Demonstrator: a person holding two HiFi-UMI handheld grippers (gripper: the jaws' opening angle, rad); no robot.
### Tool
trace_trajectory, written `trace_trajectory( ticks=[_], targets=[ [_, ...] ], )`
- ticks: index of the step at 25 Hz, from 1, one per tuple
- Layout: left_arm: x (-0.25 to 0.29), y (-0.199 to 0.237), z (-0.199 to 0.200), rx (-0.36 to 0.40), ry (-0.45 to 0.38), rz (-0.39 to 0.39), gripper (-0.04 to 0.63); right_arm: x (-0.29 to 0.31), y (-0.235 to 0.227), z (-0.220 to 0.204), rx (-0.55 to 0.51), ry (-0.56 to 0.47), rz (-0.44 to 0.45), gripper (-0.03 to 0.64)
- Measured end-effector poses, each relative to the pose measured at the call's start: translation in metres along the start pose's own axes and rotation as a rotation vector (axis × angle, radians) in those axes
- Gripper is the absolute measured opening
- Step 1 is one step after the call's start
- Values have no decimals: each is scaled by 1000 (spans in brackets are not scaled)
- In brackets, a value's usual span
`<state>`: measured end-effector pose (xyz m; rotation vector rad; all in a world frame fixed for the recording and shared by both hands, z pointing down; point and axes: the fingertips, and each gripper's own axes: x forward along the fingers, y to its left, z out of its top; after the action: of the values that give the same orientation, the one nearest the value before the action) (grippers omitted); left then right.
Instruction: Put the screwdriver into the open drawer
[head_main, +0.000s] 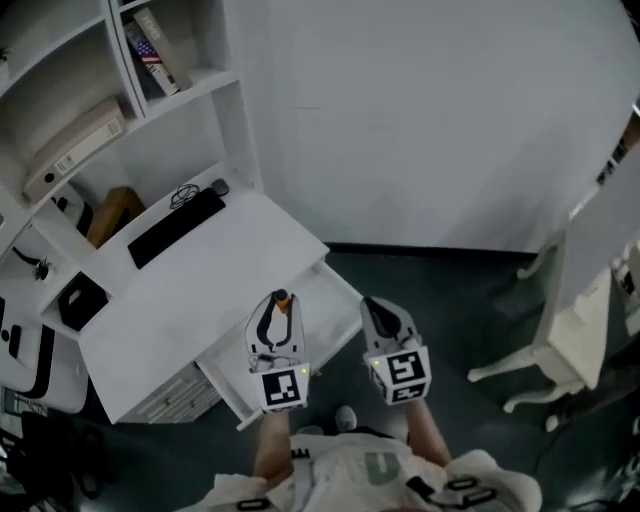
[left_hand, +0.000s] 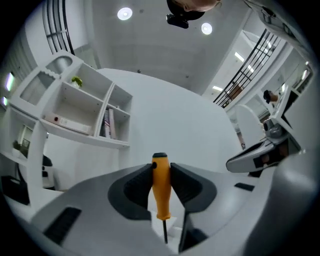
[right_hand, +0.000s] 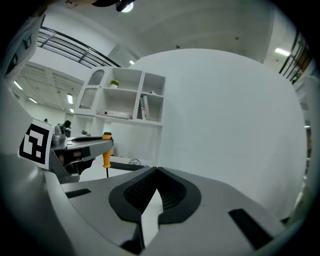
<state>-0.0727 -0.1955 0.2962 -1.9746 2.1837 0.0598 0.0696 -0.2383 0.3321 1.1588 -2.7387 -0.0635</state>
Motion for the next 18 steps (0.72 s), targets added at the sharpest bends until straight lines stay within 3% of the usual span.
trace_trajectory(
  ticks=[10, 14, 18],
  targets=[
    [-98, 102, -7, 90, 116, 403, 114, 54, 112, 13, 35, -76, 397, 5],
    [-137, 125, -1, 102, 118, 503, 114, 54, 154, 25, 21, -127, 522, 5],
    [-169, 139, 8, 123, 100, 571, 113, 54, 182, 31, 41, -148, 581, 5]
  ],
)
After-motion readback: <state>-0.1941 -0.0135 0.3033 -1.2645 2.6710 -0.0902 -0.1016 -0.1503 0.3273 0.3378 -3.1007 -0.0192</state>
